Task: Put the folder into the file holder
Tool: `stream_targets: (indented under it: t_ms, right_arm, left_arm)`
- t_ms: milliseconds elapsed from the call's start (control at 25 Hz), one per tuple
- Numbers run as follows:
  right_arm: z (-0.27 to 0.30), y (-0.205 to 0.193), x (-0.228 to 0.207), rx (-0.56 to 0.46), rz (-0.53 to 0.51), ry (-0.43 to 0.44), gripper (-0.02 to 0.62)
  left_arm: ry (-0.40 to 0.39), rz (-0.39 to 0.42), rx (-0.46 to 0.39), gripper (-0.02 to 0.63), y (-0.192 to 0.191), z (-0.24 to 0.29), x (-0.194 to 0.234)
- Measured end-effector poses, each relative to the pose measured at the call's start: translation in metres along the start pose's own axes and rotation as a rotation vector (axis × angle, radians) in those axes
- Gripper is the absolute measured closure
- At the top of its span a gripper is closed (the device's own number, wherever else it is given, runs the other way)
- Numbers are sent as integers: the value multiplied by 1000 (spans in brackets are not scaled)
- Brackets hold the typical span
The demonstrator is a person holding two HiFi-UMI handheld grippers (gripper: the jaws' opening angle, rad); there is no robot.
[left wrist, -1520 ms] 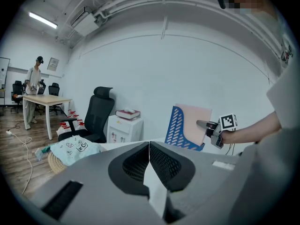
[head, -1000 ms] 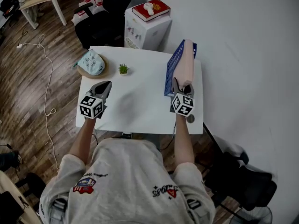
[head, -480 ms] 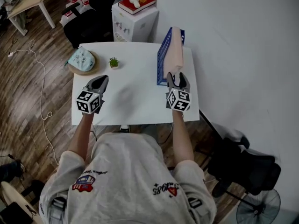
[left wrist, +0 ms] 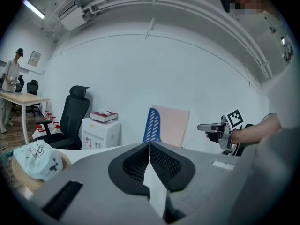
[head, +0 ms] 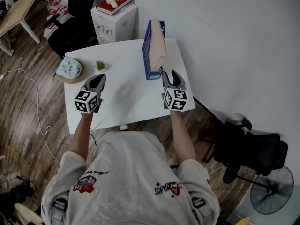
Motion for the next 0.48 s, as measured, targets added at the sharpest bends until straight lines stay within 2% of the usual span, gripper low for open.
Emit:
stream_targets:
  t_ms: [160,240,320,400,480]
  right_arm:
    - [-16,7,0,-15,11,2,459]
    - [-22,12,1,-23,6,0,504]
    - [-28,19,1,-45,-11,-15,525]
    - [-33,26,-1,-77,-37,-41,581]
    - [-37,34,0,-109,-66,-54,589]
  left_arm:
    - [-27,10,3,600,2,12,-7]
    - [-37,14,4,600,4,16,-10]
    - [-46,19,3,600,6,19,-12]
    - [-54,23,2,600,7,23,-13]
    - [-59,28,4,600,8,26,-14]
Point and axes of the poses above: the fingertips, and each gripper's own axes: z forward along the fingers, x to its left, y out of its top, the point moved 7 cm from there along -z, backward along the fingers
